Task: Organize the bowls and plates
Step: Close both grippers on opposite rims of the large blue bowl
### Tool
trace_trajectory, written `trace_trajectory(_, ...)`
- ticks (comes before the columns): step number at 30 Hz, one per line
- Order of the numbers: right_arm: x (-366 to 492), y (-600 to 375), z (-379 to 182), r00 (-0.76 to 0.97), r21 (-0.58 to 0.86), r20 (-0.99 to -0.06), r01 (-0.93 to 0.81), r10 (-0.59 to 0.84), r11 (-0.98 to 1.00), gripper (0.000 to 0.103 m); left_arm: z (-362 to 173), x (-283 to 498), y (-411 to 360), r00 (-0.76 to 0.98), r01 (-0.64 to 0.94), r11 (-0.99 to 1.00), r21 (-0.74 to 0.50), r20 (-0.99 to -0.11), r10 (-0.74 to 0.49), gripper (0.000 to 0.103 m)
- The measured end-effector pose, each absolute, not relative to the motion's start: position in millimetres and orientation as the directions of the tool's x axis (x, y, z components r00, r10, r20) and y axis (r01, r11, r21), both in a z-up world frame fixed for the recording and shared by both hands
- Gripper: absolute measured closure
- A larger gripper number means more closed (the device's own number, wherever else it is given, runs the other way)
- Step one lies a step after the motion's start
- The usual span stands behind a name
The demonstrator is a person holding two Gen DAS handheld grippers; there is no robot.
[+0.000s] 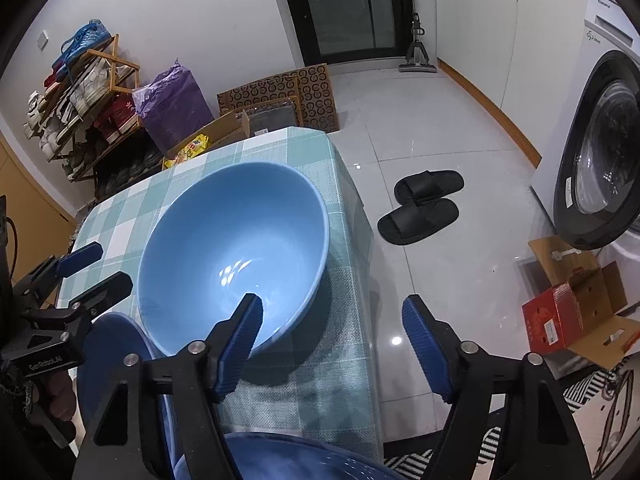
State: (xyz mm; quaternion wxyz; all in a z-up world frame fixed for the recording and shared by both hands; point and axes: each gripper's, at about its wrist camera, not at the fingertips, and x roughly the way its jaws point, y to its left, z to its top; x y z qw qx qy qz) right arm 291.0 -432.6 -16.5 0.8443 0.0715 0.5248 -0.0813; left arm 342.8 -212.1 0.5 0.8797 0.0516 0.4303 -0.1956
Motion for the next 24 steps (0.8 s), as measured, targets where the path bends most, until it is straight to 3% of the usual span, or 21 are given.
trace_trajectory(14, 298, -429, -27, 0.423, 0.034, -0.905, 0.186, -0.049, 0.982, 0.045, -10, 348, -220, 0.512, 0.411, 0.907, -0.088, -0.801, -0.31, 0.053)
trace_trajectory(24, 301, -424, -30, 0.427, 0.034, -0.903, 0.157, -0.037, 0.987, 0.06, -11, 346, -226, 0.501, 0.443, 0.892, -0.09, -0.801, -0.329, 0.071)
